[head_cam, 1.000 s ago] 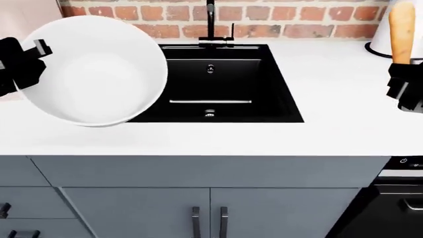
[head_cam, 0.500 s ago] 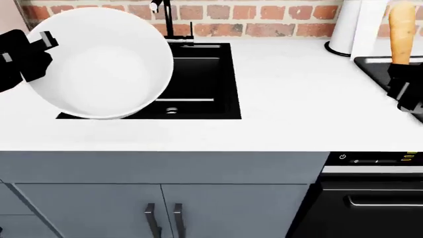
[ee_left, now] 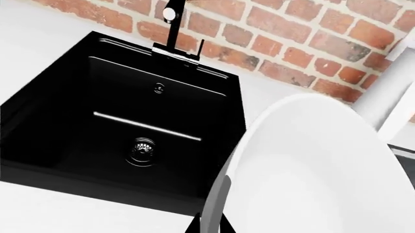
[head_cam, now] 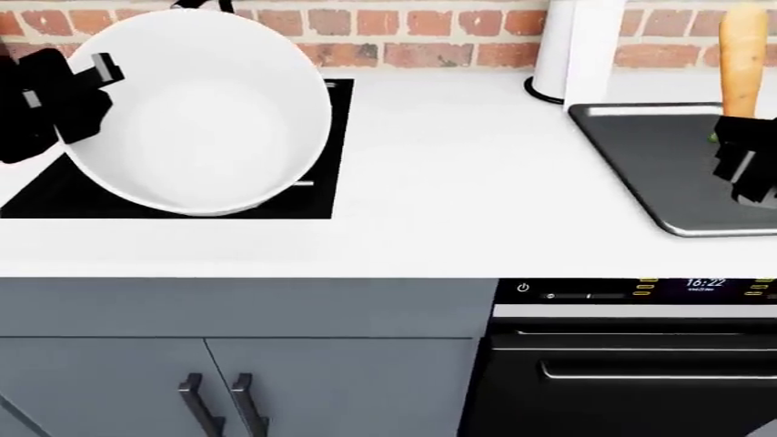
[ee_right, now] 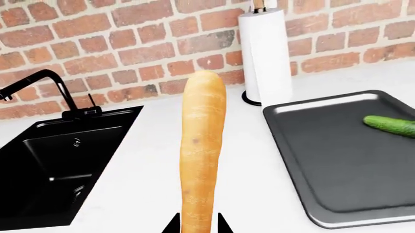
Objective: Place the two vegetables and bowl onto the tray for setting up a vegetable dip station.
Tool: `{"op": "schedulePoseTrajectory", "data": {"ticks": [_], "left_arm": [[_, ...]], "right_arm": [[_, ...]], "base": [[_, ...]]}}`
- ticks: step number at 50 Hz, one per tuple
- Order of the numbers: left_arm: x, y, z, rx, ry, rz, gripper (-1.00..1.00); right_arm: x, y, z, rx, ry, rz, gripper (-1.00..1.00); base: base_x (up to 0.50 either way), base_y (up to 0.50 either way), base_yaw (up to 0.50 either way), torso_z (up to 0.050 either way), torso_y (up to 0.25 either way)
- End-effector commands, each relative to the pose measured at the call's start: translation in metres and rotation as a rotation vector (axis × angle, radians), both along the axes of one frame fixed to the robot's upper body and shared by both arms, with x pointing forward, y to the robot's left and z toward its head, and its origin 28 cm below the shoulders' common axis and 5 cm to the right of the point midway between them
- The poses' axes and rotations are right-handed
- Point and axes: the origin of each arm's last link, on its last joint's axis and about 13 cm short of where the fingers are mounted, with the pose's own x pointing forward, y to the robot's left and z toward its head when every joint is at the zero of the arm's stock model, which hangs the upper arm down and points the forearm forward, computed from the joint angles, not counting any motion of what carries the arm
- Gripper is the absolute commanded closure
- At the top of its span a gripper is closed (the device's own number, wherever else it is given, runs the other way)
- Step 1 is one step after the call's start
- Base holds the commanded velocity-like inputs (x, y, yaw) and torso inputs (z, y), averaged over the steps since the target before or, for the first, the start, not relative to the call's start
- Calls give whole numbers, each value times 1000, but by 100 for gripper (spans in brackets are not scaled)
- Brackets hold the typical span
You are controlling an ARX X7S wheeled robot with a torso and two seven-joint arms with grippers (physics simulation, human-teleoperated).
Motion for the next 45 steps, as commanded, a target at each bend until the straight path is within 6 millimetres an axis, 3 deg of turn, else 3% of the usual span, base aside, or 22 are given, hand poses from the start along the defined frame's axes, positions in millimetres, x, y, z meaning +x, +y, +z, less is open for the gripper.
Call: {"op": "schedulePoseTrajectory", "data": {"ticks": [1, 45], "left_arm": [[2, -1, 2, -5, -18, -16, 100], [6, -8, 3, -12, -41, -29, 100]], "right_arm": [[0, -1, 1, -3, -20, -4, 100], [5, 0, -9, -3, -1, 16, 100]], "base": [[1, -500, 0, 0, 0], [1, -500, 0, 0, 0]]}}
